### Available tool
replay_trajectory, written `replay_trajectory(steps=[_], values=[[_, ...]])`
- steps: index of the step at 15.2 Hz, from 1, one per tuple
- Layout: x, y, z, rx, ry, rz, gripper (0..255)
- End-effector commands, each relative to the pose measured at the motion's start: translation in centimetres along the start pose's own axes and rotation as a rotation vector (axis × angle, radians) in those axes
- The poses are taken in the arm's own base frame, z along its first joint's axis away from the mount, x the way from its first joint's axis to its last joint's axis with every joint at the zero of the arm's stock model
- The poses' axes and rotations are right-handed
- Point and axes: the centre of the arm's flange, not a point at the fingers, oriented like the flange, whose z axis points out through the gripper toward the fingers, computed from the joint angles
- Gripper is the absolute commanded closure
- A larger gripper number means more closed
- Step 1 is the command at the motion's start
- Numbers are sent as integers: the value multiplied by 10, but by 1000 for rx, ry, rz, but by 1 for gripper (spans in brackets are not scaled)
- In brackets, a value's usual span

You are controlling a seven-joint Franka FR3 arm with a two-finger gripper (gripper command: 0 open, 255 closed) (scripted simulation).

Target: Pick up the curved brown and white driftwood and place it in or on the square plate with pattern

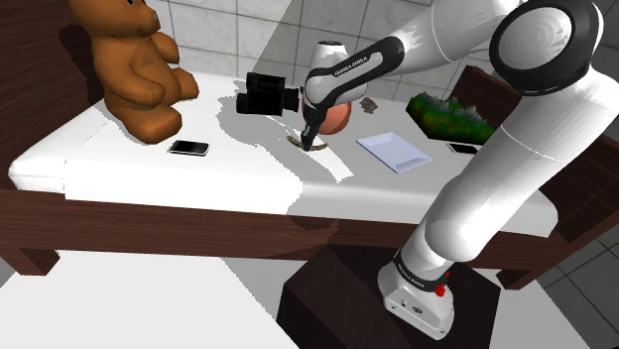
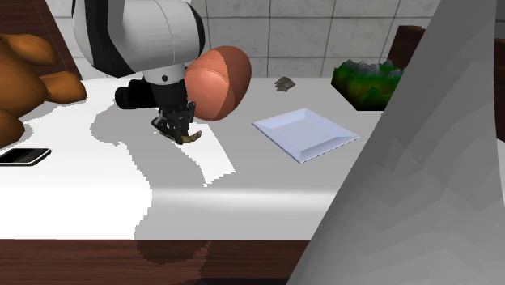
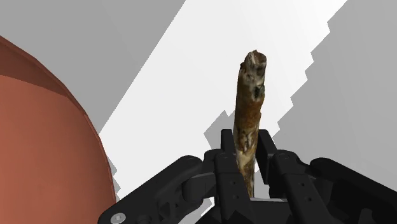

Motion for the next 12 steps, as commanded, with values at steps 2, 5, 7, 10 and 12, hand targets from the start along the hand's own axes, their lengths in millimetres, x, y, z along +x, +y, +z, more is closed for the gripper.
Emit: replay_trajectory(steps=[2, 5, 7, 10, 12], values=[[0, 0, -5, 0, 0, 0, 255], [1, 1, -21, 0, 0, 0, 255], [1, 2, -32, 0, 0, 0, 255], [2, 2, -47, 0, 0, 0, 255], [2, 3, -58, 0, 0, 0, 255]])
